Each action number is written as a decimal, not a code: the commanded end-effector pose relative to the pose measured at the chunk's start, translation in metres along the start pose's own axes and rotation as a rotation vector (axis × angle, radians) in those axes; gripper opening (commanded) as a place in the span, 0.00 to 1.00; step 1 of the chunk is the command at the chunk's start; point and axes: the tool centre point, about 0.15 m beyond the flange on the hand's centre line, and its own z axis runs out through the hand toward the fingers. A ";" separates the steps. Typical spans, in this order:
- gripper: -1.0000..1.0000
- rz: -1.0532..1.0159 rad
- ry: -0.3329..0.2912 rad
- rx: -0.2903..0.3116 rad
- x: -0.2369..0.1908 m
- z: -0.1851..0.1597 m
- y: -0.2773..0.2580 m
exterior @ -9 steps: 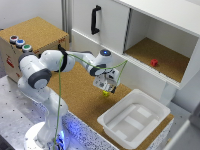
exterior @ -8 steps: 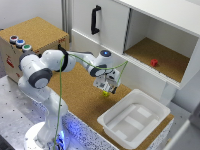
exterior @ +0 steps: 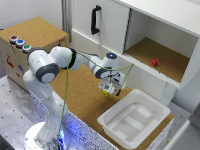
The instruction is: Go push the yellow block to the left
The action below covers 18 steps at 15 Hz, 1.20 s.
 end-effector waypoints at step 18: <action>0.00 0.055 -0.176 0.114 -0.014 0.027 -0.081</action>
